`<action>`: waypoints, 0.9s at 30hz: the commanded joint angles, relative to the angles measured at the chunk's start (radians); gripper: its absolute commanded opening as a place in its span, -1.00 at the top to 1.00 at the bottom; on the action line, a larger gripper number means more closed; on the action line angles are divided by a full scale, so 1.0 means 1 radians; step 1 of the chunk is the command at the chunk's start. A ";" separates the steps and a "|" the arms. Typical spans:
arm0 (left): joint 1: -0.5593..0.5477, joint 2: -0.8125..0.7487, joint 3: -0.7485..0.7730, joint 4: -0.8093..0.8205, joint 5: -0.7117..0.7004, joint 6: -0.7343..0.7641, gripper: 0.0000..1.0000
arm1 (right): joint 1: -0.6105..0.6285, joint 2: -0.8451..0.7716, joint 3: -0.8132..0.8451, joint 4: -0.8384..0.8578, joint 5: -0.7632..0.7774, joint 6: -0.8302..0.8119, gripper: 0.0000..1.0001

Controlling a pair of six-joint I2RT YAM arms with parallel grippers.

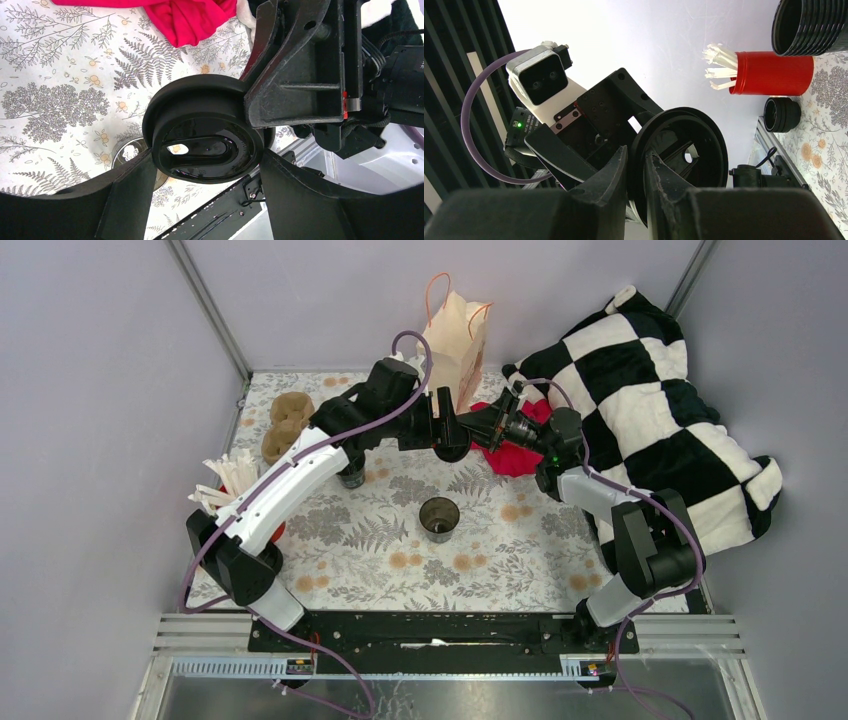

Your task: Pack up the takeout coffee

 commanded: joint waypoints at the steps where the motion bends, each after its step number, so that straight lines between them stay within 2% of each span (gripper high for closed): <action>1: 0.001 0.009 0.054 0.032 -0.027 -0.016 -0.42 | 0.005 -0.035 -0.003 0.067 -0.020 0.005 0.96; 3: 0.001 0.007 0.054 0.032 -0.033 -0.014 -0.29 | 0.004 -0.038 -0.003 0.067 -0.020 0.002 0.93; 8: 0.001 -0.003 0.048 0.015 -0.052 -0.008 -0.13 | 0.004 -0.055 0.006 -0.007 -0.034 -0.046 0.77; 11: 0.001 -0.010 0.039 -0.004 -0.055 -0.003 -0.11 | 0.004 -0.090 0.029 -0.173 -0.037 -0.155 0.50; 15: 0.001 -0.020 0.030 -0.050 -0.063 0.014 -0.05 | 0.001 -0.141 0.100 -0.529 -0.025 -0.389 -0.09; 18: 0.001 -0.034 0.014 -0.088 -0.077 0.032 -0.01 | -0.015 -0.170 0.180 -0.861 0.020 -0.625 -0.49; 20: 0.000 -0.046 -0.005 -0.112 -0.083 0.047 0.00 | -0.028 -0.179 0.261 -1.178 0.106 -0.845 -0.85; 21: -0.003 -0.049 -0.011 -0.127 -0.086 0.053 0.00 | -0.028 -0.174 0.316 -1.349 0.196 -0.977 -0.98; 22: -0.006 -0.049 -0.015 -0.148 -0.094 0.059 0.00 | -0.028 -0.167 0.364 -1.499 0.284 -1.089 -0.99; 25: -0.063 -0.020 -0.002 -0.220 -0.144 0.083 0.00 | -0.028 -0.145 0.450 -1.762 0.463 -1.334 -0.99; 27: -0.127 0.020 0.024 -0.278 -0.205 0.096 0.00 | -0.028 -0.152 0.443 -1.806 0.536 -1.407 -0.99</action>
